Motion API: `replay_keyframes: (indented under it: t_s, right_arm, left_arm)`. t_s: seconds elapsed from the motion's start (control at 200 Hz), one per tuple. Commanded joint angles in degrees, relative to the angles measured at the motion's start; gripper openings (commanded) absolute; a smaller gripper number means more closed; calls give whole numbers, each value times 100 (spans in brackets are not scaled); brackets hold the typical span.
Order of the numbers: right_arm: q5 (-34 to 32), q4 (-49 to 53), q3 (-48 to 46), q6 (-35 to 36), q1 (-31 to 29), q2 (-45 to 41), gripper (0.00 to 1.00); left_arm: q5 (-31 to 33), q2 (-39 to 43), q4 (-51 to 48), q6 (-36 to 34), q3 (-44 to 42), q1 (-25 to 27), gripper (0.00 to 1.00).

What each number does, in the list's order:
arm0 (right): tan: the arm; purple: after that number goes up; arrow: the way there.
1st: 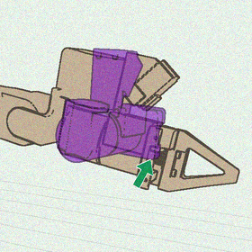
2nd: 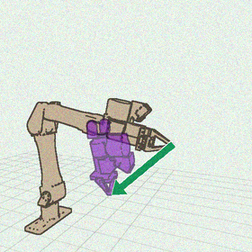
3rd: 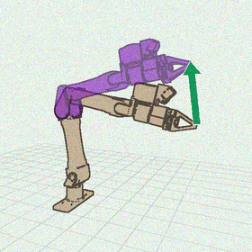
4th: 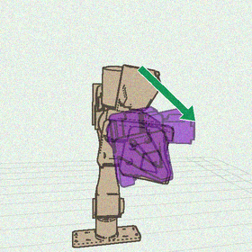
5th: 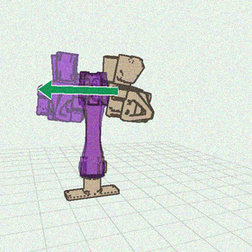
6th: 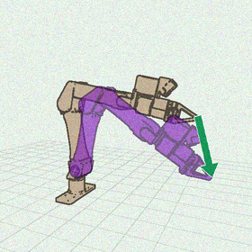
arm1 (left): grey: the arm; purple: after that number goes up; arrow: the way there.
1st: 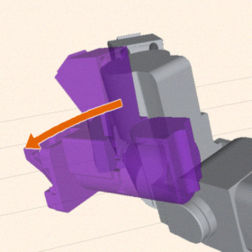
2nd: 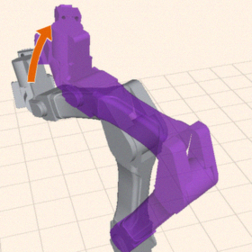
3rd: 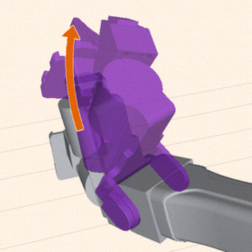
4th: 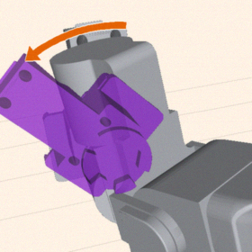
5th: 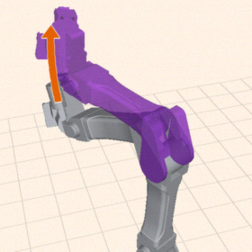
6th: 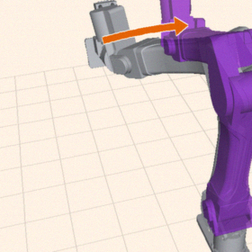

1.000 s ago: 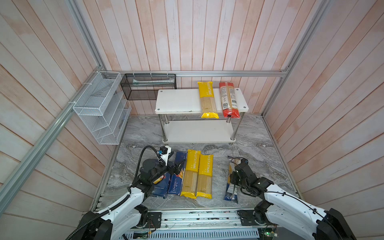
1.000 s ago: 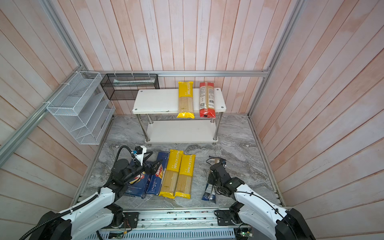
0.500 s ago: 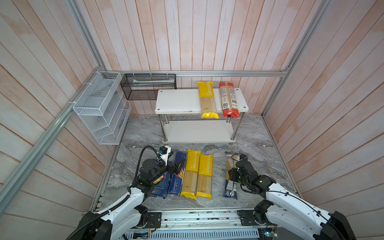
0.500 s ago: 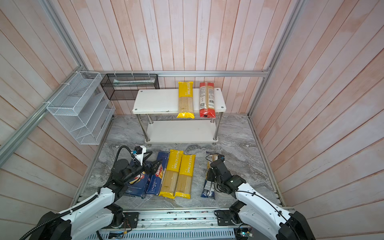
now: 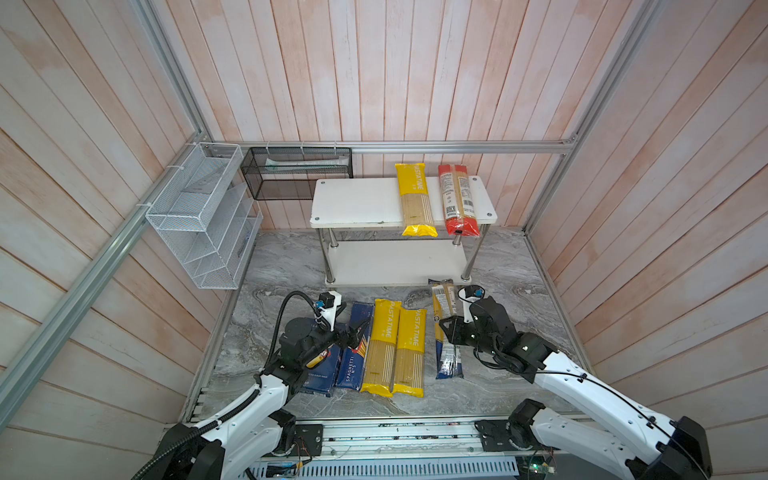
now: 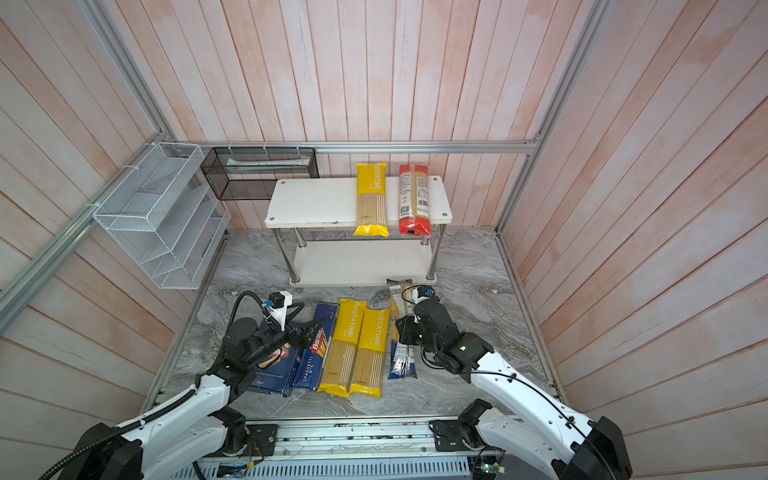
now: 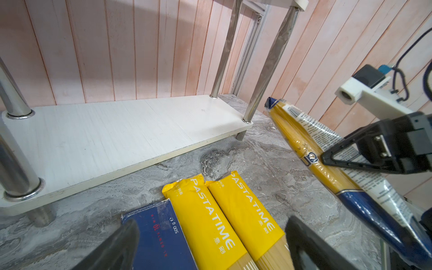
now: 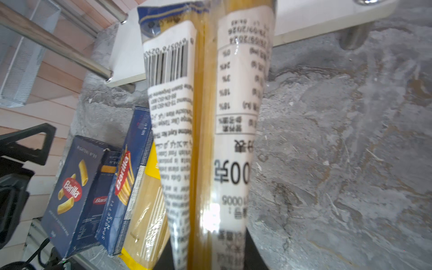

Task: Place and organize the pasta boxes and bags onto the shelf
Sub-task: 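Lift the clear spaghetti bag off the table with the right gripper, then carry the hanging spaghetti bag up over the shelf top with the right gripper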

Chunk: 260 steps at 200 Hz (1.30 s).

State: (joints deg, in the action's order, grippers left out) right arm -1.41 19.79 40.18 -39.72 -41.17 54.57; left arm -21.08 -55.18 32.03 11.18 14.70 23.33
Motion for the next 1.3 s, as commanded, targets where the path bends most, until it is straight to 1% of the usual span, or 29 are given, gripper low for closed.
replay_keyframes:
  t_s: [0.0,0.175,0.545,0.9,1.295]
  right_arm:
    - [-64,-380,550,145,-300,71,14]
    - [-144,-159,1124,348,-691,466,14]
    - [-196,-90,2181,749,-1158,1067,15]
    - [-154,-90,3072,1033,-1271,1543,15]
    - [-186,-5,4273,1293,-1306,2288,14]
  left_arm:
    - [87,49,-48,-18,102,22,100]
    - [120,11,-85,-33,121,27,100]
    - [140,9,-84,-47,121,22,100]
    - [78,-70,-64,-24,139,22,100]
    - [95,-15,-85,-40,137,22,100]
